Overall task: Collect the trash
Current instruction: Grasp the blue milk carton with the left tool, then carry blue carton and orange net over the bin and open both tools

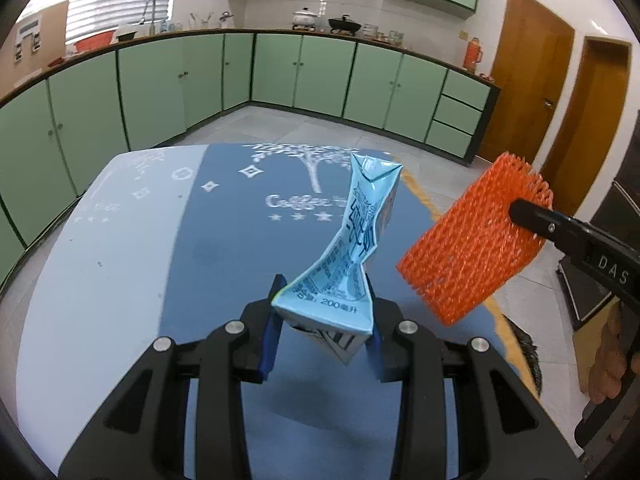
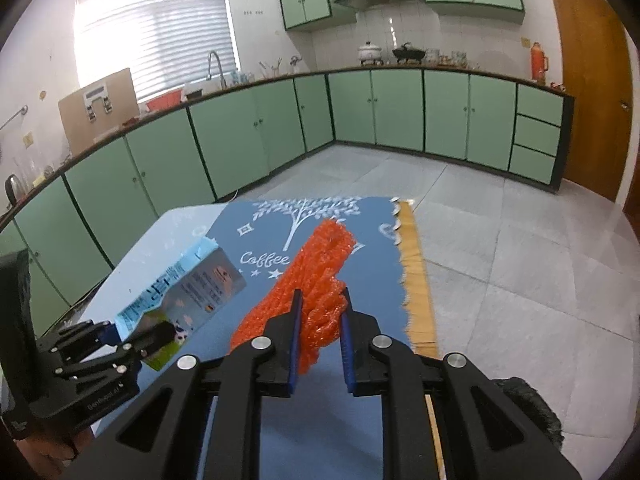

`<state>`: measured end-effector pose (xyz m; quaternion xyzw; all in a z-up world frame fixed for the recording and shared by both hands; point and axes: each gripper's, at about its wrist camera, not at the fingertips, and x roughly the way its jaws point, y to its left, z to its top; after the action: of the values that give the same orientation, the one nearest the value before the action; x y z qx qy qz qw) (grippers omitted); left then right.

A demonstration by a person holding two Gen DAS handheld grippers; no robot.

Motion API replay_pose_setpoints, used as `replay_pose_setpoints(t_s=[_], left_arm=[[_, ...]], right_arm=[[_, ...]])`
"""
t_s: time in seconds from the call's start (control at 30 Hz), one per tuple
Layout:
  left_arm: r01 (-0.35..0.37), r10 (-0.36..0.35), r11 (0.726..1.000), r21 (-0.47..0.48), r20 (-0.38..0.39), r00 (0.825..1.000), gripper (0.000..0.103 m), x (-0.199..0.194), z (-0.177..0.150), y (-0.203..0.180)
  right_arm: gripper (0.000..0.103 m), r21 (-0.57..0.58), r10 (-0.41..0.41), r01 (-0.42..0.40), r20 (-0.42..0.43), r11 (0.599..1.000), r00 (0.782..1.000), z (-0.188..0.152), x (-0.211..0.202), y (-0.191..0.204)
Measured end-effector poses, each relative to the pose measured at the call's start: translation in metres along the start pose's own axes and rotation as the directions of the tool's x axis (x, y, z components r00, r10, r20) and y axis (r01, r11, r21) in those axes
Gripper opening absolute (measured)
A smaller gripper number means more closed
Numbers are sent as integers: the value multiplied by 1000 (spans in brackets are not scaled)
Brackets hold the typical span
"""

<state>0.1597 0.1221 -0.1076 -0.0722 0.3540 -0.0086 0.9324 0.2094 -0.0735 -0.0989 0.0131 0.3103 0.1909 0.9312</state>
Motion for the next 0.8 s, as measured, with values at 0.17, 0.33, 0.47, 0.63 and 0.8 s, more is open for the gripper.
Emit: replay_pose_setpoints(t_s=[0.17,0.33,0.47,0.63,0.8], left_arm=[[52,-52,998,45,1,999,34,-6,-3,-36],[126,-125,986,108,-11,992,34,-4,-8,-83],[195,-193,967,163,-28,981,34,0,-13,-123],[269,-260,939,217,-68,963,34,11,-22,-170],[332,-308,908,256,-130,942,34,27,-33,-212]], right_arm=[[16,16,-45,44,37,999,998,-4,-33,-23],[16,70,-124,119,59,990,991,-17,-68,-62],[16,123,-198,189,62,974,978,-31,-93,-97],[16,180,-287,274,47,945,957,-50,-116,-136],[16,222,-355,344,14,913,935,-71,-131,-167]])
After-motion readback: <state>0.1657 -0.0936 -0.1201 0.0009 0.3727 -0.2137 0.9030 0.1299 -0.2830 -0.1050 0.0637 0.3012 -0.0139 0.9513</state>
